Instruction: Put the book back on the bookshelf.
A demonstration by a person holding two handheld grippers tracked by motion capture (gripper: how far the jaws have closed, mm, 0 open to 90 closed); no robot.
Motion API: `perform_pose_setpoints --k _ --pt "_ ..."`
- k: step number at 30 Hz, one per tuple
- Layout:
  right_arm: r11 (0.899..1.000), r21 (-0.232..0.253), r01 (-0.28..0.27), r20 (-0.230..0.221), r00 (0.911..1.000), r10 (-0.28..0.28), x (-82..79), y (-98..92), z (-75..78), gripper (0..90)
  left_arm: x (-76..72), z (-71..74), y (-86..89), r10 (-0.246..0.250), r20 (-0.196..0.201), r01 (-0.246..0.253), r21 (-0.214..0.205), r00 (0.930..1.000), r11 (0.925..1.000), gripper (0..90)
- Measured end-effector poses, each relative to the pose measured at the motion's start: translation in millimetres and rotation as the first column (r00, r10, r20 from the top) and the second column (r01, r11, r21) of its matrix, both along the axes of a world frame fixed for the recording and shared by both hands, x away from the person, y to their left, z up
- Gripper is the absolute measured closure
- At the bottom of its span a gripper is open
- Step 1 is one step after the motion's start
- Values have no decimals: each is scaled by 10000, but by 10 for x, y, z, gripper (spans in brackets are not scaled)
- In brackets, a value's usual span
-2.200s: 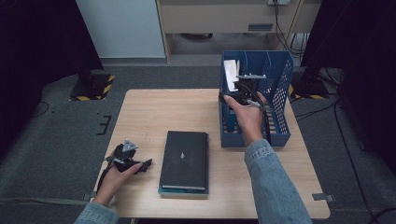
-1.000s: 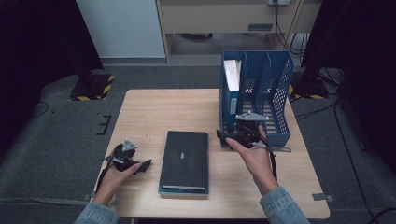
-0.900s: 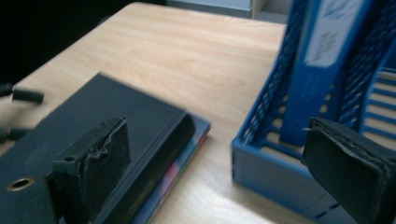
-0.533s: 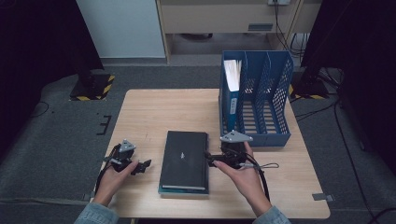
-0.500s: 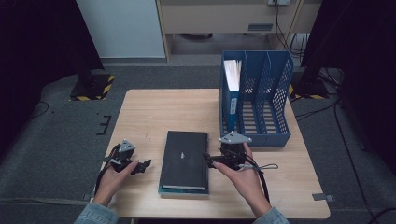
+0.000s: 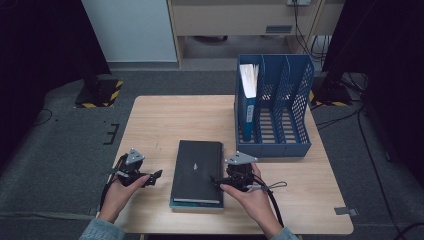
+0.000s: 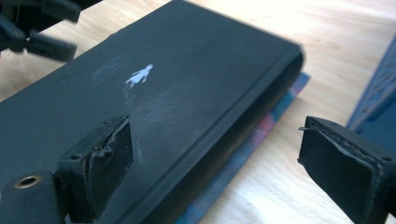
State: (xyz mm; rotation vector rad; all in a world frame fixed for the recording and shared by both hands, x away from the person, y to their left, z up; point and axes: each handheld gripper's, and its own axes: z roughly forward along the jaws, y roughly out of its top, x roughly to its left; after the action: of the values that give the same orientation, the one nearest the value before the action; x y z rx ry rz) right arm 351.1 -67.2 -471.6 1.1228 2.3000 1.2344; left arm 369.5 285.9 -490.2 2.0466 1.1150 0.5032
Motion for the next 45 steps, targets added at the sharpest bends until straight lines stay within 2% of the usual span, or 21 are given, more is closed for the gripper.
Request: perform_pose_setpoints --k 3,5,7,8,11,15,19,22,25,27,30,31,32,40,45 --pt "9999 135 9 -65 10000 -8 -9 40 -38 96 -46 104 -110 -262 286 271 -334 9992 9991 53" --pt "9999 102 26 -168 9999 -24 -7 63 -62 93 -58 138 -175 -414 146 427 -1060 9990 9934 61" --pt "9999 153 73 -367 9993 -68 1 79 -101 84 -87 174 -243 -581 290 606 -944 9979 9937 62" --pt "9995 280 120 -388 9992 -110 3 85 -121 82 -102 191 -271 -657 347 680 -693 9972 9953 63" --pt "9987 484 177 -515 9986 -152 8 87 -140 74 -137 208 -341 -764 267 785 -892 9967 9929 61" --pt "9978 661 27 -742 9972 23 11 112 -154 57 -194 231 -478 -1072 214 1086 -845 9940 9905 65" --pt "9959 904 -52 -987 9950 142 33 115 -178 47 -241 236 -690 -1556 257 1568 -556 9875 9861 108" --pt "9949 1005 -75 -1174 9929 194 55 110 -187 41 -237 215 -811 -1602 122 1606 -414 9870 9861 118" --pt "9938 1098 -148 -1274 9914 289 59 115 -194 40 -212 187 -860 -1537 10 1536 -300 9881 9877 118" --pt "9934 1125 -231 -1271 9912 374 63 123 -197 40 -188 174 -862 -1540 -115 1532 -524 9880 9868 115" --pt "9926 1161 -361 -1222 9912 503 84 131 -207 38 -133 139 -855 -1682 -462 1630 -1008 9847 9815 110" --pt "9919 1219 -354 -1309 9901 515 90 136 -209 38 -133 139 -855 -1682 -462 1630 -1008 9847 9815 109" --pt "9918 1217 -381 -1294 9901 539 98 137 -213 37 -97 124 -850 -1749 -638 1666 -1186 9825 9789 98" --pt "9901 1354 -364 -1627 9849 584 138 138 -228 21 -43 123 -862 -1972 -743 1881 -1147 9775 9754 77" --pt "9891 1451 -238 -1719 9839 489 162 106 -248 2 12 118 -886 -2188 -756 2092 -1173 9728 9708 78"
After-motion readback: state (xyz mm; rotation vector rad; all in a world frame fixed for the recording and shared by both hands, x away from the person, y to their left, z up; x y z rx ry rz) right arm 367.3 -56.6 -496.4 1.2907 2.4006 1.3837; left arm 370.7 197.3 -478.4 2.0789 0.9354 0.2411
